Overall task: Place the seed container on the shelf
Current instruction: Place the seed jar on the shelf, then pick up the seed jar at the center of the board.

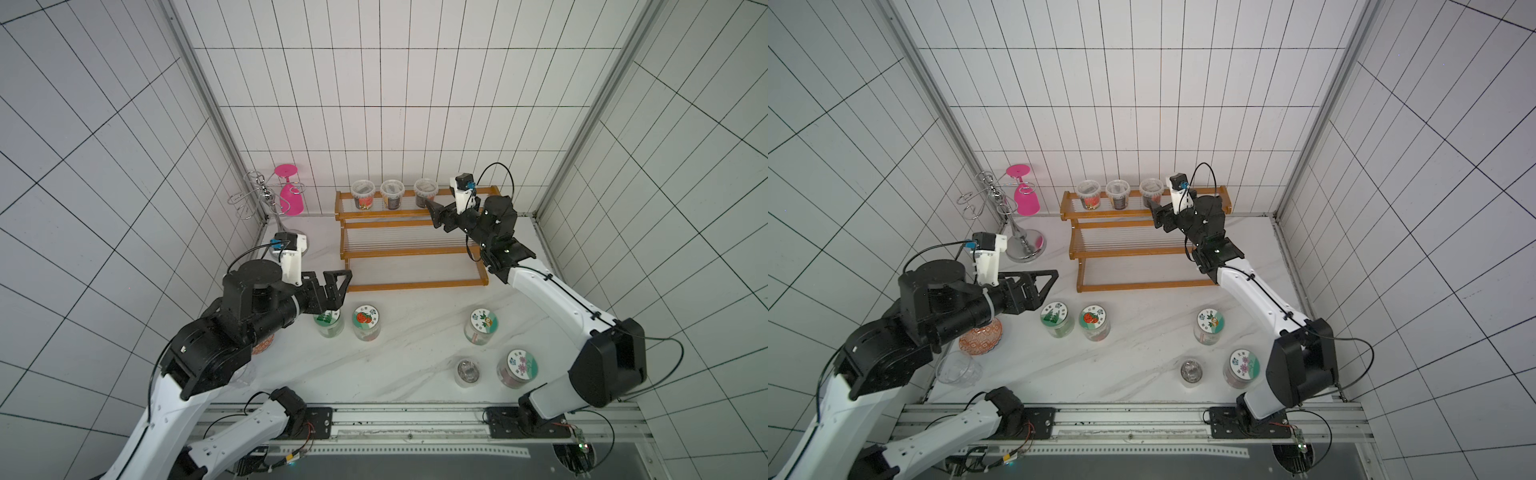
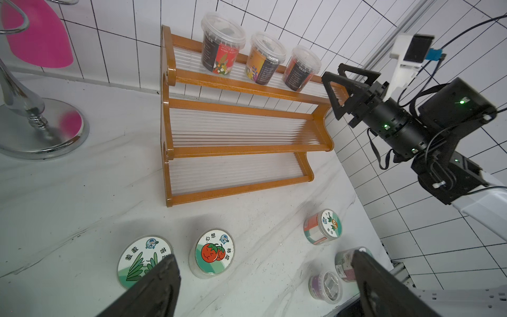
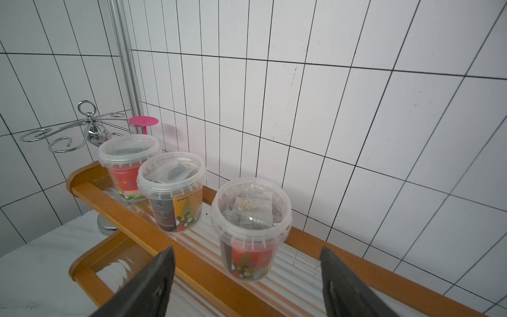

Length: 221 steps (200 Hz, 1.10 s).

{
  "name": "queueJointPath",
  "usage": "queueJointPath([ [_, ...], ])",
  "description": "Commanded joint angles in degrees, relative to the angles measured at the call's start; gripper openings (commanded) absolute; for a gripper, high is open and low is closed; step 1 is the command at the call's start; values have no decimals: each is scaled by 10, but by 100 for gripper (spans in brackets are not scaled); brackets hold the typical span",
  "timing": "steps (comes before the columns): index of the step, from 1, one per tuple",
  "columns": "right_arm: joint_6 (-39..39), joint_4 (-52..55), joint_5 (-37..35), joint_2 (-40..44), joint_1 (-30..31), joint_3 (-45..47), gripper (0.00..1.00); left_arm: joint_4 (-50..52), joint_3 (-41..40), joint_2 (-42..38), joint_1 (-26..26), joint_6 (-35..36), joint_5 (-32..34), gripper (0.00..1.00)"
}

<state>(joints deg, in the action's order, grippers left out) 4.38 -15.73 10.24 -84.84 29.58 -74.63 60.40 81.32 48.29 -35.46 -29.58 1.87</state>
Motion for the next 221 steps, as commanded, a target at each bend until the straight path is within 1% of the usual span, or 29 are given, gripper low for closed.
queueJointPath([
  [1,0,63,4,53,-4,34,85,-38,-17,6,3,14,-35,98],
  [43,-36,188,-13,171,-4,79,89,-106,-60,15,0,22,-113,99],
  [65,-61,277,-13,232,-4,88,92,-153,-92,15,-21,10,-129,98],
  [78,-79,320,-13,267,-4,95,94,-177,-105,20,-55,7,-106,98],
  [92,-100,362,-14,303,-4,101,97,-183,-104,36,-103,8,-69,99],
  [103,-128,392,-28,329,-4,103,100,-183,-97,52,-146,13,-41,98],
  [130,-179,494,-53,365,-4,78,99,-202,-94,84,-266,29,49,99],
  [155,-226,582,-80,381,-4,52,99,-237,-112,116,-352,40,103,99],
  [177,-257,649,-106,393,-3,48,99,-255,-126,152,-399,43,113,99],
  [199,-284,690,-125,403,-4,57,99,-286,-154,178,-436,45,126,99],
  [221,-309,718,-146,417,-4,69,99,-334,-199,200,-454,56,126,99],
])
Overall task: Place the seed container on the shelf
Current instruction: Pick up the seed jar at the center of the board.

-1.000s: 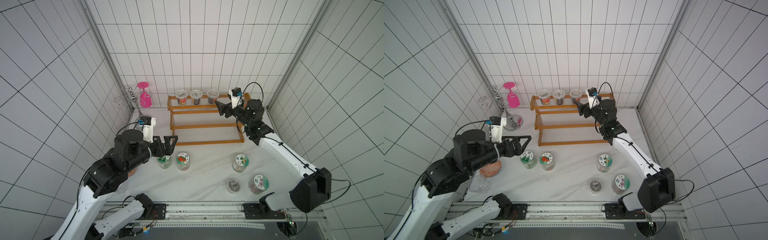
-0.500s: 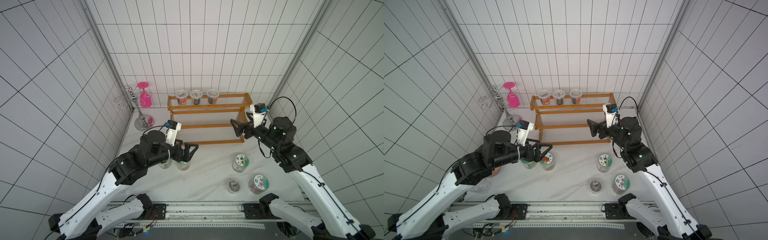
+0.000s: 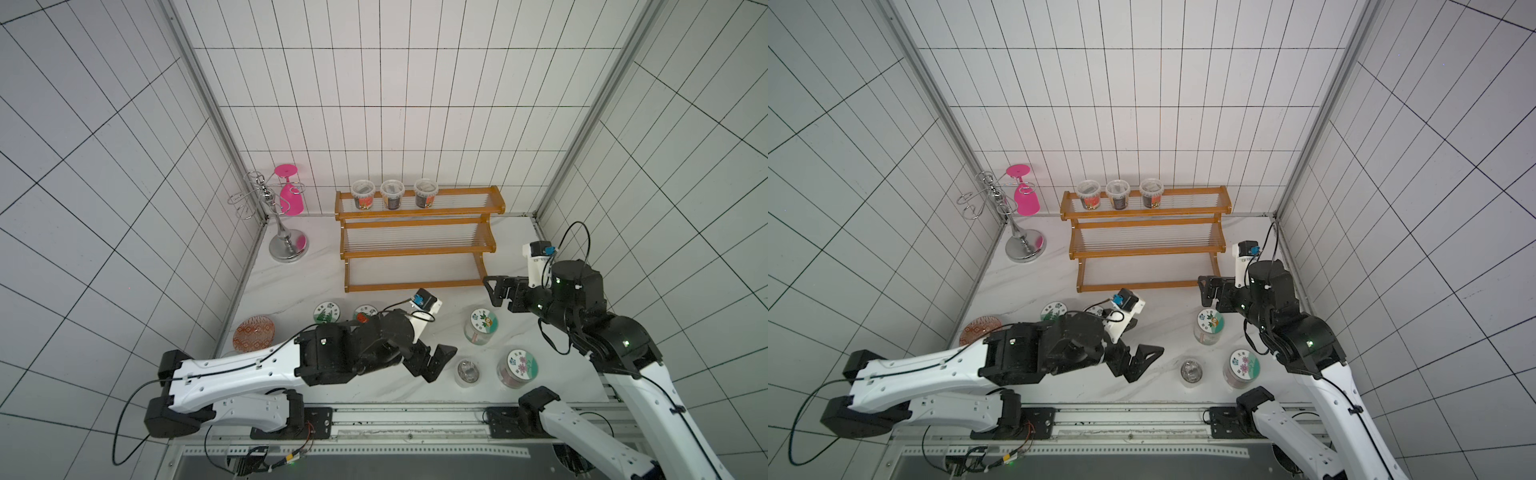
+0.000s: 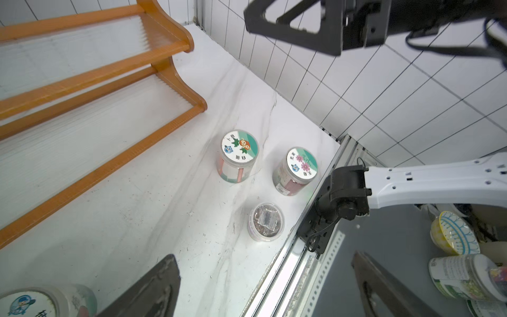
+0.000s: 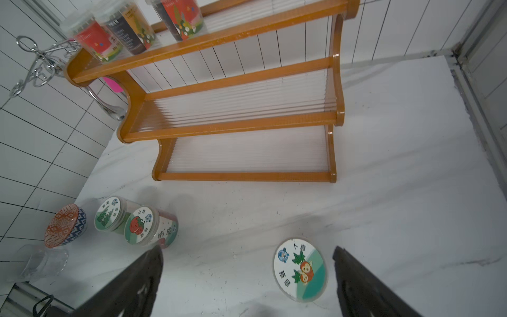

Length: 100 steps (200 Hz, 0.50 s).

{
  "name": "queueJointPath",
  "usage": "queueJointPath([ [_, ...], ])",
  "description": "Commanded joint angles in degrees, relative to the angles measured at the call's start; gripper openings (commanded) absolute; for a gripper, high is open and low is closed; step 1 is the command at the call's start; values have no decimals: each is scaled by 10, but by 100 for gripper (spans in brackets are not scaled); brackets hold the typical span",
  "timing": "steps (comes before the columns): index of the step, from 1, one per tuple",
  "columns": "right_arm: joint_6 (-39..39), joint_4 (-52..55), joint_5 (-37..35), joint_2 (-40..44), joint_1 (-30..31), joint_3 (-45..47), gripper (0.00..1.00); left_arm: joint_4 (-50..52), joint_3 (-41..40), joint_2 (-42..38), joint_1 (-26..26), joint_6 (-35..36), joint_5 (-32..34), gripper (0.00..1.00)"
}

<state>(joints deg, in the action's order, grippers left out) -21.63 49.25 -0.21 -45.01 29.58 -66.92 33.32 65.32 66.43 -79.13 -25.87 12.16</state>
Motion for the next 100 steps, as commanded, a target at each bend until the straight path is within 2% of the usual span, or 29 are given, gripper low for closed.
queueJointPath([
  [1,-50,70,-43,20,-4,-7,99,-65,-41,20,-18,19,23,99],
  [46,-91,122,-106,60,-4,27,99,-127,-110,84,-30,18,11,98],
  [100,-99,154,-131,104,-4,48,99,-169,-106,200,-44,53,6,98],
])
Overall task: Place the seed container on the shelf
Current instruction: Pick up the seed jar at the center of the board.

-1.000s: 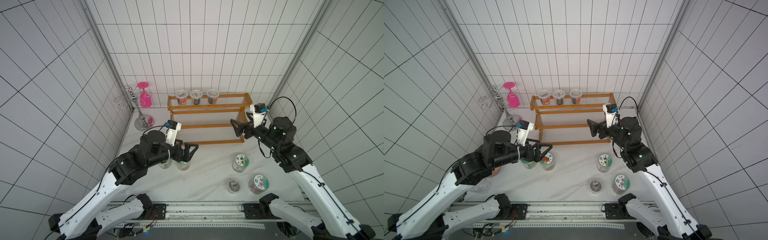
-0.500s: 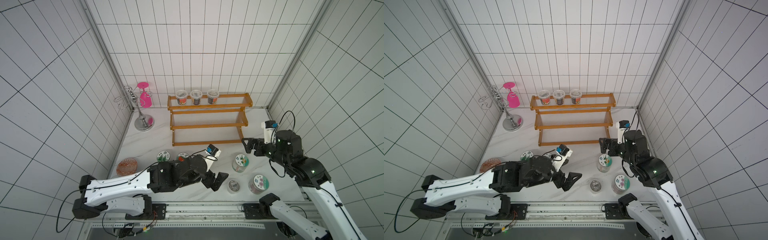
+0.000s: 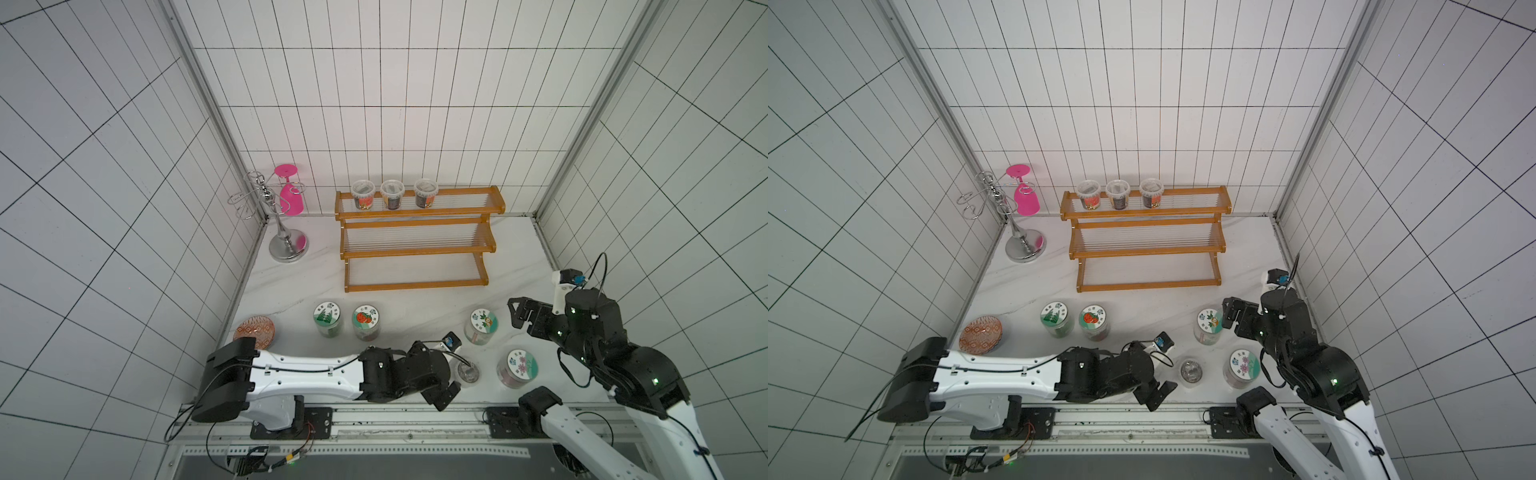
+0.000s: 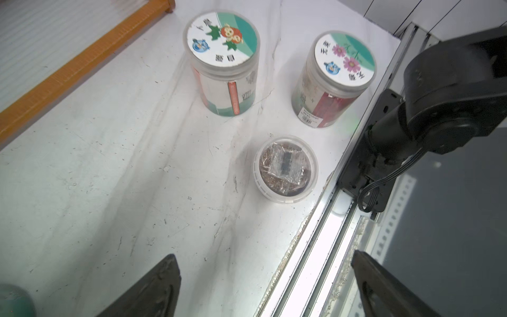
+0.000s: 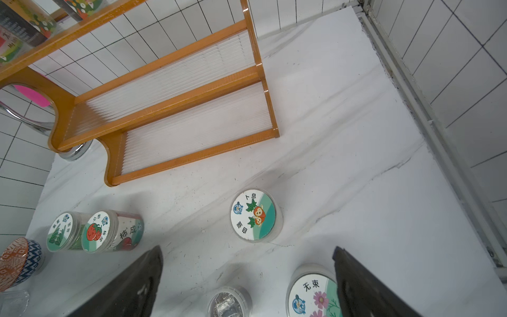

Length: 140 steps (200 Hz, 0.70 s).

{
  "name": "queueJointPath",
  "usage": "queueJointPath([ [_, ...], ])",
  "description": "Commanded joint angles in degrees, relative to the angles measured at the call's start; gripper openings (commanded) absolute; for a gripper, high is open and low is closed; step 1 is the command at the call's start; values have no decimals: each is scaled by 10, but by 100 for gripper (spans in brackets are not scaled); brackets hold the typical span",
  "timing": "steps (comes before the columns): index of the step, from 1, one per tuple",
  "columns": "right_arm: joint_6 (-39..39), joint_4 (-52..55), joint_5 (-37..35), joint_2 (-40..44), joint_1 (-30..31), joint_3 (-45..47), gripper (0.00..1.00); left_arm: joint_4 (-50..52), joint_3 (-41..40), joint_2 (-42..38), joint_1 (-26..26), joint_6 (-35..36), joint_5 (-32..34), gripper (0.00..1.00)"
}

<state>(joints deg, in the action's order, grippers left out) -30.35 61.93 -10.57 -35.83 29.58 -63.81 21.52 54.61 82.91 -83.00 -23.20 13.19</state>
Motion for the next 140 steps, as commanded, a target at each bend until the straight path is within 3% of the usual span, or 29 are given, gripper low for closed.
queueJointPath([
  [1,-12,28,-27,12,-4,17,99,-52,2,38,-5,28,-4,98],
  [76,3,22,-21,12,-4,17,99,-71,66,164,-5,71,-1,99],
  [140,9,16,-13,11,-4,18,99,-79,102,212,13,73,-4,99],
])
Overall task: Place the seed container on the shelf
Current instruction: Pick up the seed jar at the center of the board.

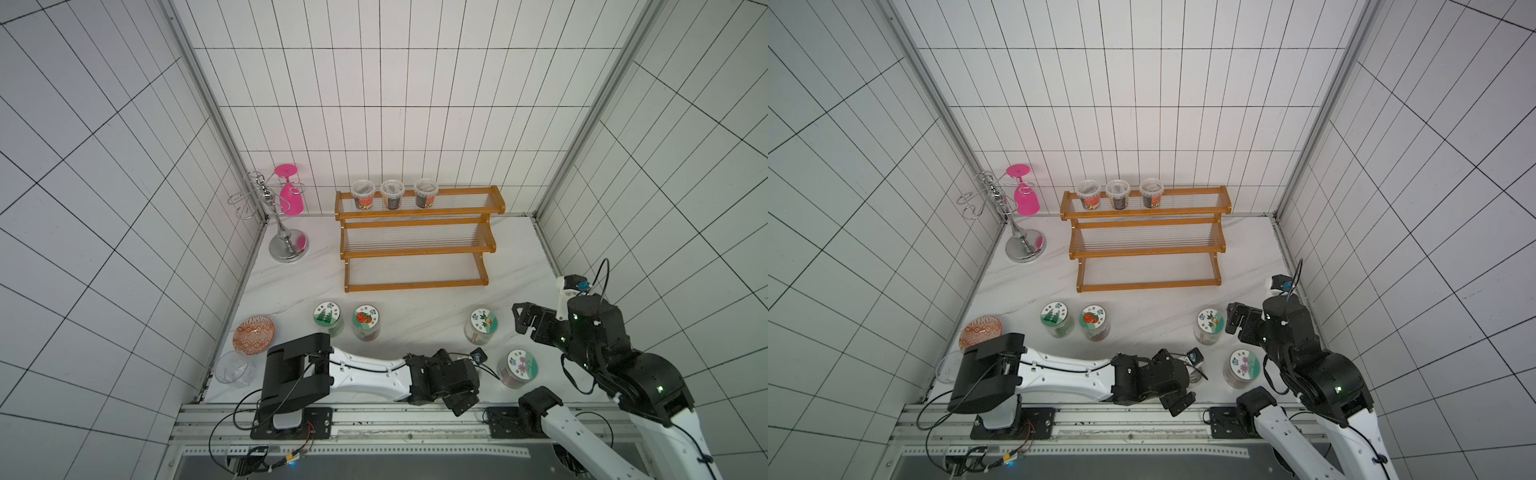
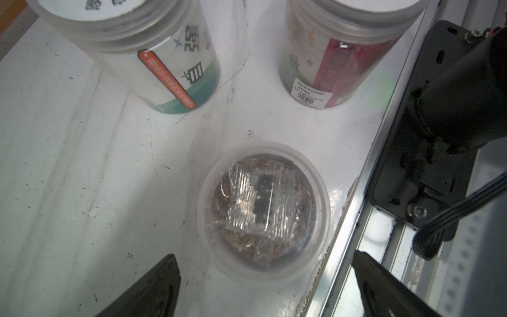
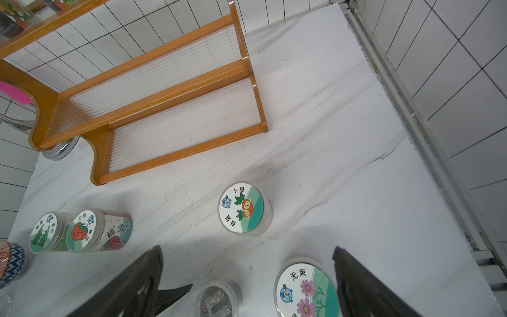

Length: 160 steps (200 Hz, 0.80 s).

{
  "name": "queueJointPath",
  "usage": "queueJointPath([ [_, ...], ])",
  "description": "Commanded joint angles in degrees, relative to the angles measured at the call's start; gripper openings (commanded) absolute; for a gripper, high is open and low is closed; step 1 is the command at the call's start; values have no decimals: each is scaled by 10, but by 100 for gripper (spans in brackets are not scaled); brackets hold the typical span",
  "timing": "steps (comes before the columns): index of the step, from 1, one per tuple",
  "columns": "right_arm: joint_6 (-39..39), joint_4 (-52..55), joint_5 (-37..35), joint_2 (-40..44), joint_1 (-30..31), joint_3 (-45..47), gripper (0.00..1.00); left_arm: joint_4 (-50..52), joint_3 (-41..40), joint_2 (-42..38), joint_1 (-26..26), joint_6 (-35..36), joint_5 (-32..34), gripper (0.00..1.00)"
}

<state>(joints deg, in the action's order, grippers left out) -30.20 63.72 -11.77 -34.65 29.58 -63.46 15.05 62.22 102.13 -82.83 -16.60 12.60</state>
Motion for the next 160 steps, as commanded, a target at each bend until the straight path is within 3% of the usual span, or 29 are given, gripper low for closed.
queueJointPath([
  [1,8,-2,-1,-1,-5,14,99,-14,27,21,12,7,2,99],
  [83,13,-11,7,0,-4,21,99,8,56,49,37,-1,-33,96],
  [107,16,-13,10,-2,-4,22,99,11,62,49,38,4,-27,88],
  [135,17,-15,14,-4,-4,26,99,20,66,47,40,10,-36,70],
  [160,22,-22,21,-1,-4,30,99,23,56,21,46,7,-40,66],
])
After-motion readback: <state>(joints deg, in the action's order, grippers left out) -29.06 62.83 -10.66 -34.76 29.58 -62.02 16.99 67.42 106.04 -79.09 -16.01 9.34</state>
